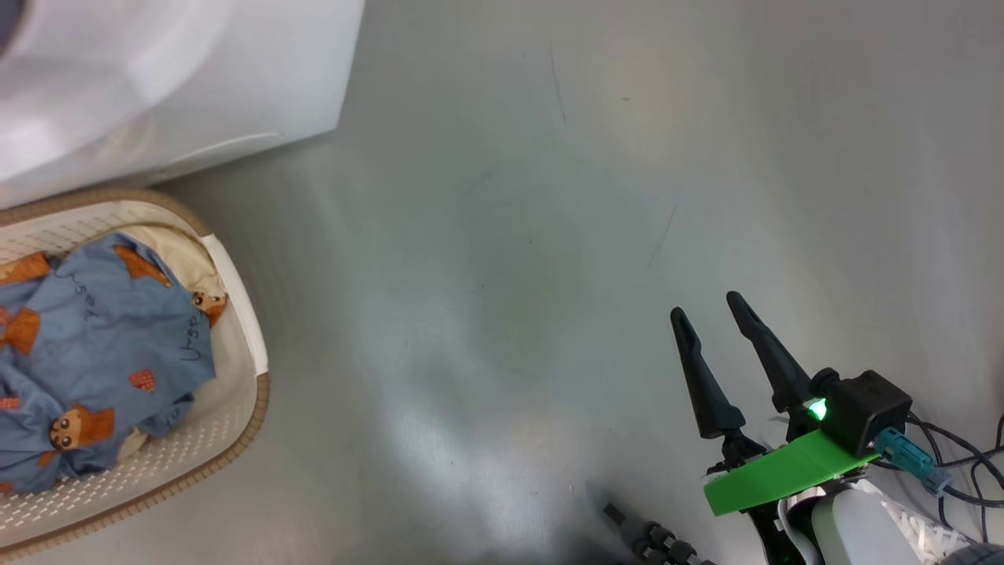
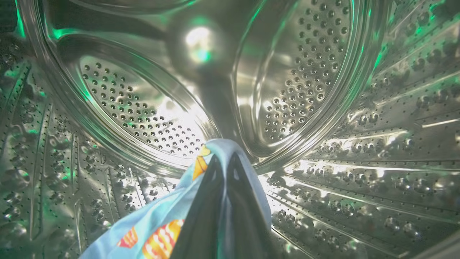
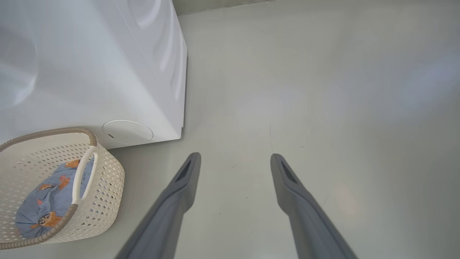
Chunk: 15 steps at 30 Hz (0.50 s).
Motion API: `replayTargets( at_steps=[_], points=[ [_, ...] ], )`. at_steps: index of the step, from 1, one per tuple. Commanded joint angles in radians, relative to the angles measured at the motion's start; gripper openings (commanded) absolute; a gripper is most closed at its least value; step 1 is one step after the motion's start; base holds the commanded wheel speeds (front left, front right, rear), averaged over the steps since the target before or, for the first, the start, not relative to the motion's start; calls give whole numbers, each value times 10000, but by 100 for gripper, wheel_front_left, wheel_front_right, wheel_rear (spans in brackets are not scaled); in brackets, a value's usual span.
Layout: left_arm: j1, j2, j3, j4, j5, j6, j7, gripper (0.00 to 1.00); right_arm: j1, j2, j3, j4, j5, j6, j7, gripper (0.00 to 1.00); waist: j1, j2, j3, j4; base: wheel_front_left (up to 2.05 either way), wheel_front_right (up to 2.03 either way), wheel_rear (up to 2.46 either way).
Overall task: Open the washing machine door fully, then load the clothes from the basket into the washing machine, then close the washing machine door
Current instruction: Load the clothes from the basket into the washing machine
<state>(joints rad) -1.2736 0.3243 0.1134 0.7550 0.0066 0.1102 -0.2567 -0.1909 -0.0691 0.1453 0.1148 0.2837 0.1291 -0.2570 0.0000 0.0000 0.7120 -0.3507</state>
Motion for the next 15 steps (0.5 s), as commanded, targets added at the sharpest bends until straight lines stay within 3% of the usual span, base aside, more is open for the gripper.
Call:
replayTargets(
  at_steps=[1, 5, 15],
  points=[
    [-259, 421, 23, 29, 126, 83, -51, 23, 243, -166, 170, -133, -15, 16, -48, 100, 0, 0, -114, 11, 0, 0, 0],
    [-540, 421, -129, 843, 185, 174, -51, 99, 263, -165, 155, -108, -15, 16, -48, 100, 0, 0, -231, 33, 0, 0, 0],
    [-1107, 368, -630, 2733, 504, 542, 179, 100, 376, -183, 73, -31, -13, 16, -48, 100, 0, 0, -660, 238, 0, 0, 0]
  ],
)
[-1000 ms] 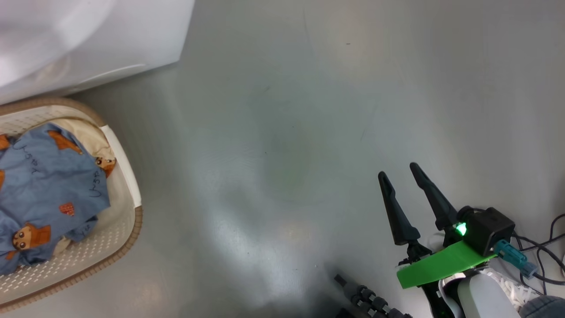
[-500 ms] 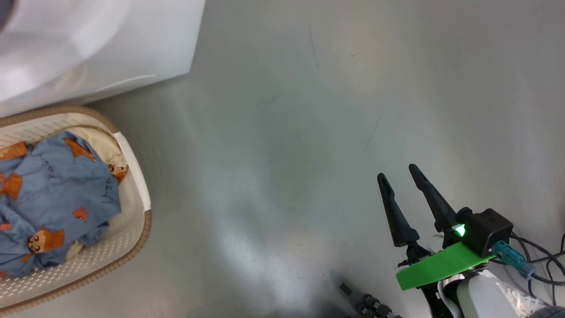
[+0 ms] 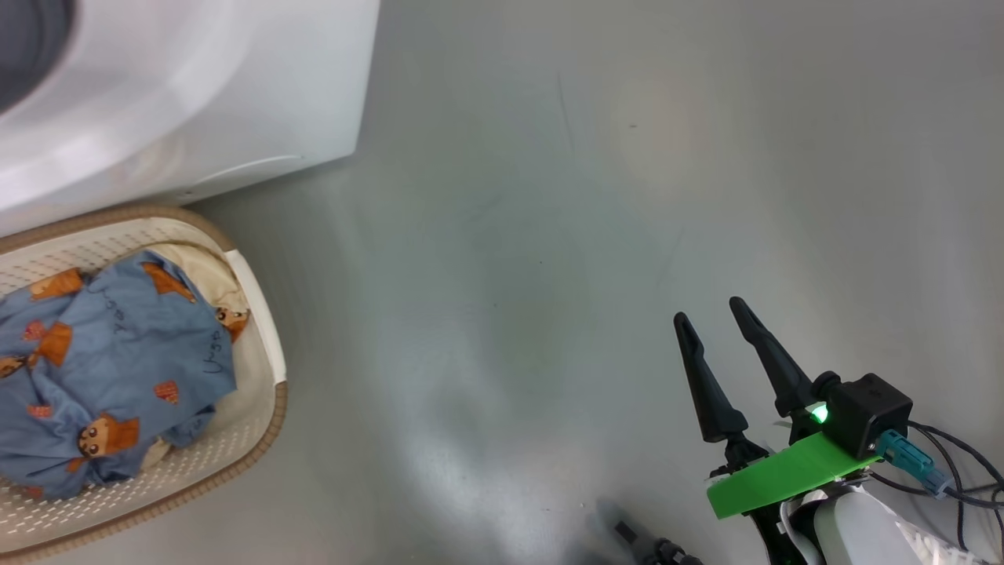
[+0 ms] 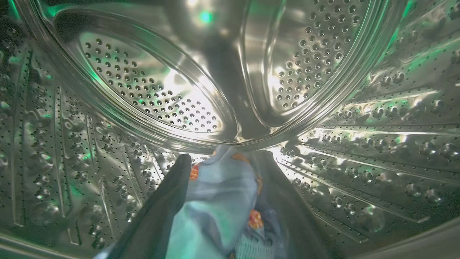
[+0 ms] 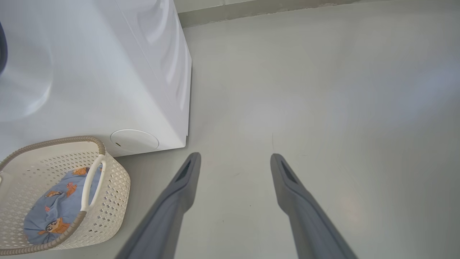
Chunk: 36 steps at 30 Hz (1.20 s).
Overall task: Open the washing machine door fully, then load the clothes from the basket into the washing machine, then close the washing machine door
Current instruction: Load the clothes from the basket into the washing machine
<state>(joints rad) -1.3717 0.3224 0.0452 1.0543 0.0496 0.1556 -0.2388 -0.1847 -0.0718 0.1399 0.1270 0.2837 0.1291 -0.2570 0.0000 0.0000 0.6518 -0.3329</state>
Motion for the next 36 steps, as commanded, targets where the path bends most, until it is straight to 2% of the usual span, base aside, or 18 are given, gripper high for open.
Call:
replayTargets(
  at_steps=[1, 9, 18, 36],
  points=[
    [-171, 347, -8, -162, 104, 119, -15, 100, 314, -159, 140, -141, -15, 16, -48, 100, 0, 0, -100, 91, 0, 0, 0],
    [-4, 14, -168, 459, -2, 324, -138, 100, 295, -212, 208, -73, -12, 16, -48, 100, 0, 0, -629, 367, 0, 0, 0],
    [584, -351, -94, 428, -392, 451, -220, 100, 321, -317, 169, -64, -64, 16, -48, 100, 0, 0, -1076, 674, 0, 0, 0],
    [2921, -1280, 16, -1799, -1188, 144, -228, 100, 373, -433, -57, -47, -122, 16, -48, 100, 0, 0, -1979, 1864, 0, 0, 0]
  ],
)
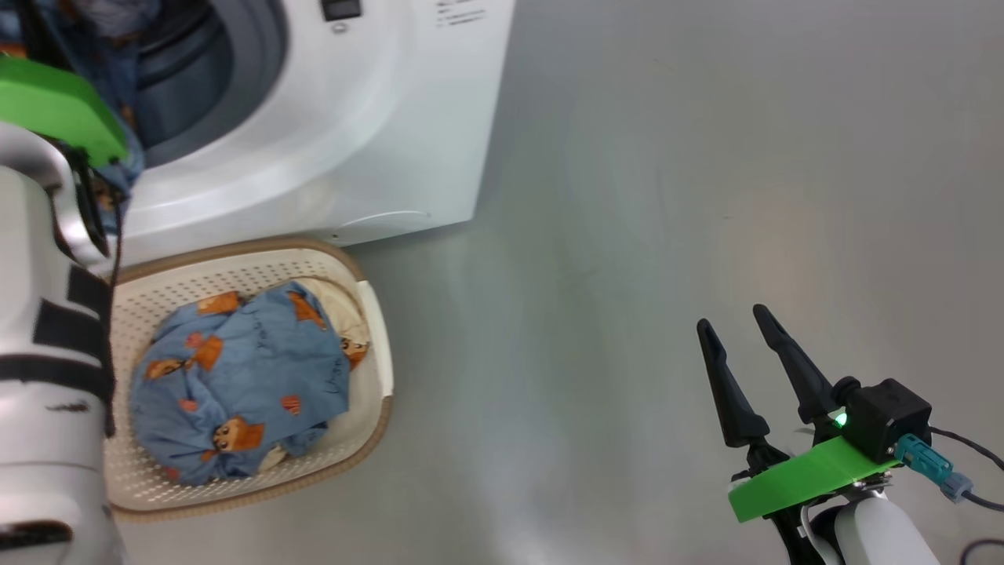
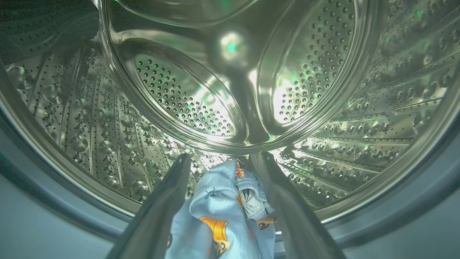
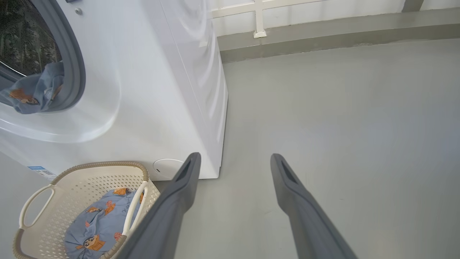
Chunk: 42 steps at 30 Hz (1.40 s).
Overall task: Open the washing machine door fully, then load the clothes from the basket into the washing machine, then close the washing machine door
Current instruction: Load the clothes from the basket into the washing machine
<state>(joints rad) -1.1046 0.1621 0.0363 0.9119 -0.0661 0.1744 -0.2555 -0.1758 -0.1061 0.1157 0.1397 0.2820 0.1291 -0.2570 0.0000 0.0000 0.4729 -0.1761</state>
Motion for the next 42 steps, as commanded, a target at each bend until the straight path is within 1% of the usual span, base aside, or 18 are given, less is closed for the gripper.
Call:
replayTargets(
  at_steps=[1, 6, 12, 15, 21, 28, 39, 42],
  points=[
    [391, 267, 76, -521, -45, -88, -62, 100, 284, -79, 167, -167, -104, 16, -48, 100, 0, 0, -221, 380, 0, 0, 0],
    [980, 58, -34, -1167, -102, -291, -62, 100, 288, -52, 158, -150, -97, 16, -48, 100, 0, 0, -383, 688, 0, 0, 0],
    [2102, -352, -329, -2125, -105, -535, -62, 100, 351, -104, 140, -128, -123, 16, -48, 100, 0, 0, -667, 1069, 0, 0, 0],
    [2713, -455, -410, -2666, -133, -627, -62, 100, 380, -146, 146, -130, -131, 16, -48, 100, 0, 0, -772, 1178, 0, 0, 0],
    [3929, -411, -457, -3511, -153, -792, -62, 100, 381, -251, 190, -124, -133, 16, -48, 100, 0, 0, -931, 1279, 0, 0, 0],
    [5671, -563, -359, -4499, -385, -903, -62, 100, 541, -299, 121, -119, -169, 16, -48, 100, 0, 0, -1346, 1314, 0, 0, 0],
    [8139, -811, -313, -6339, -536, -1074, -62, 100, 723, -328, 65, -165, -175, 16, -48, 100, 0, 0, -1624, 1299, 0, 0, 0],
    [8771, -902, -300, -6904, -564, -1054, -62, 100, 754, -327, 103, -180, -183, 16, -48, 100, 0, 0, -1647, 1236, 0, 0, 0]
  ],
)
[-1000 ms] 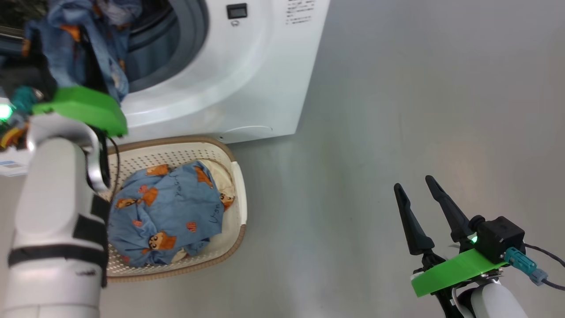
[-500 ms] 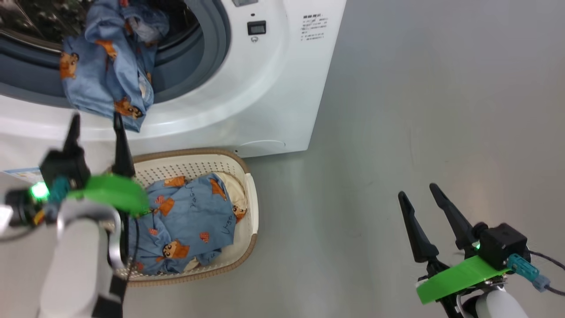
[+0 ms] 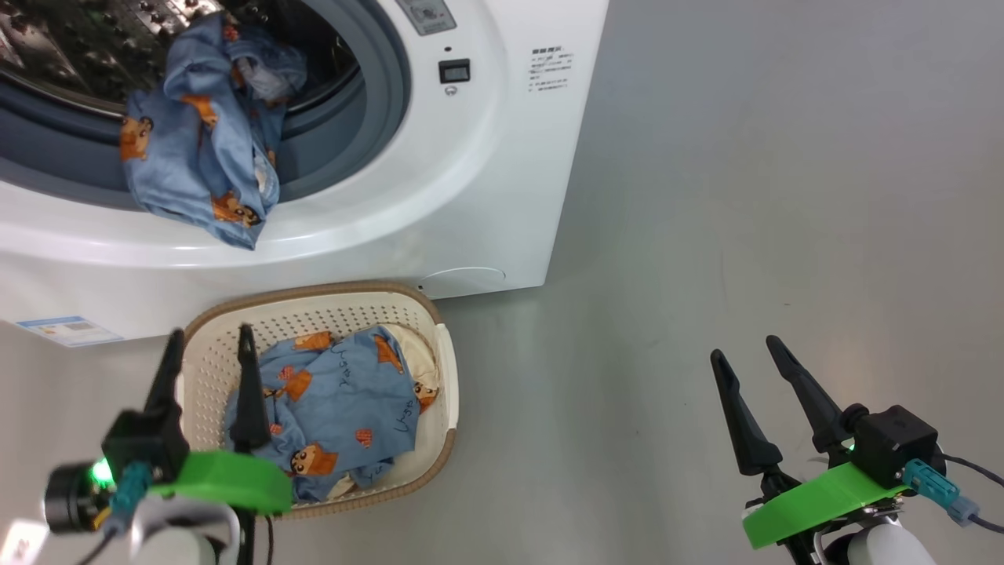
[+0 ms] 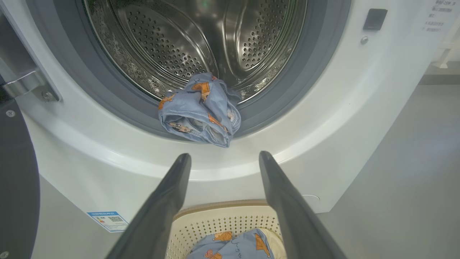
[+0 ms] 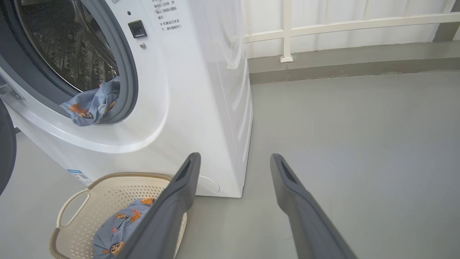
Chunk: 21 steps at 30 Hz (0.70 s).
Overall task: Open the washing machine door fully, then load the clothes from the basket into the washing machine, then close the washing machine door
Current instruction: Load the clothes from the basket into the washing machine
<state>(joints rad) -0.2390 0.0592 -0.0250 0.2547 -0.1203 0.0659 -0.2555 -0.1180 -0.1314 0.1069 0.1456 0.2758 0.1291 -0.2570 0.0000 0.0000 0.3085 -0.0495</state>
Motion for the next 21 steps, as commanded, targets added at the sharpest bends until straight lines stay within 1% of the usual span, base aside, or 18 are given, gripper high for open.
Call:
replayTargets(
  at_steps=[1, 5, 12, 21],
  points=[
    [324, 96, 329, -525, -61, 35, -62, 100, 175, -74, 204, -251, -121, 16, -48, 100, 0, 0, 11, -61, 0, 0, 0],
    [1134, -3, 418, -1162, -237, 72, -62, 100, 144, -100, 282, -283, -121, 16, -48, 100, 0, 0, 73, -191, 0, 0, 0],
    [1910, -68, 617, -1563, -385, 225, -62, 100, 213, -152, 262, -332, -129, 16, -48, 100, 0, 0, 99, -273, 0, 0, 0],
    [2183, -86, 574, -1940, -390, 360, -63, 100, 274, -120, 166, -373, -152, 16, -48, 100, 0, 0, 137, -264, 0, 0, 0]
  ],
)
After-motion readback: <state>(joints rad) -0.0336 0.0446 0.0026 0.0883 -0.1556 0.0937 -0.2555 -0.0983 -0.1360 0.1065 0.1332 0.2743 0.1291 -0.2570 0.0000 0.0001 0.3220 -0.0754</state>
